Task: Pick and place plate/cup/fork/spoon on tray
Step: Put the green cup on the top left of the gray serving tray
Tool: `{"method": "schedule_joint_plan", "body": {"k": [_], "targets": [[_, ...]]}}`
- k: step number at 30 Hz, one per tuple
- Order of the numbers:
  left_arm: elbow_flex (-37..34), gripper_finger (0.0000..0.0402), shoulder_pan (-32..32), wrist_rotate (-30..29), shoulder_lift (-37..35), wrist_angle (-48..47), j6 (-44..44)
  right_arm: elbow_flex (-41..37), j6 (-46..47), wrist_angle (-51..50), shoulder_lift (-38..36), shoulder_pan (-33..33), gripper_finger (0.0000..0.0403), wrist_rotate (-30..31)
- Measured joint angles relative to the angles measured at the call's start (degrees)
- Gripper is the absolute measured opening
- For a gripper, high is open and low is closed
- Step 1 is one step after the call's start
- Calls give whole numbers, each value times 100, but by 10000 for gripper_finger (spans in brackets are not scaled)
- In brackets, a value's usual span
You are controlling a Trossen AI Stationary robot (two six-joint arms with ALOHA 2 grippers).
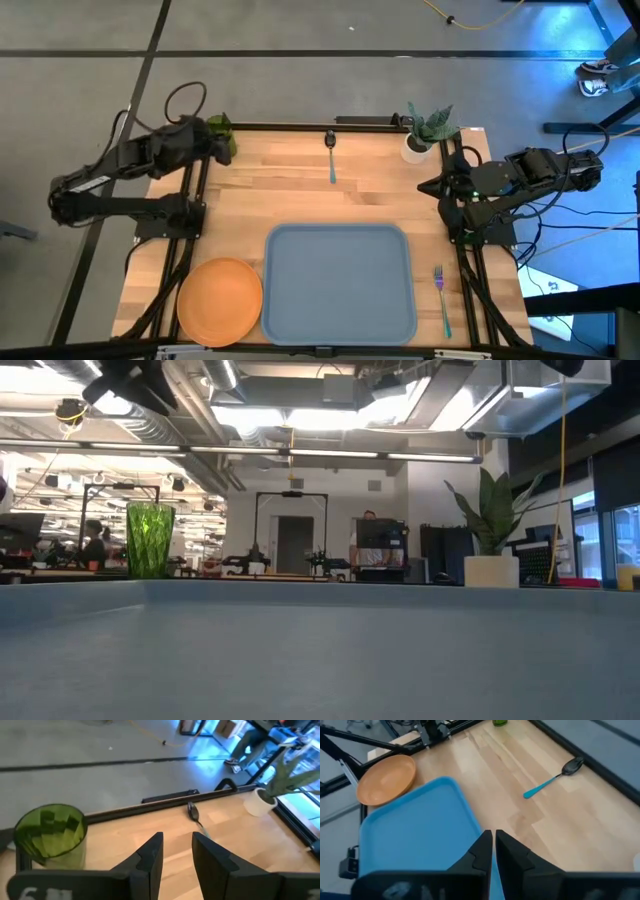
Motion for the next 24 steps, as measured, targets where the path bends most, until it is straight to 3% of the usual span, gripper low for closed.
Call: {"method": "schedule_joint_plan", "body": {"k": [9, 16, 24], "targets": [[5, 96, 1322, 1047, 480, 236, 603, 0, 309, 45, 0, 0, 29, -262], [192, 96, 2321, 1326, 1160, -321, 853, 0, 317, 50, 0, 2, 29, -345], [195, 96, 2789, 1424, 2073, -402, 1370, -2, 314, 53, 0, 2, 29, -345]]}}
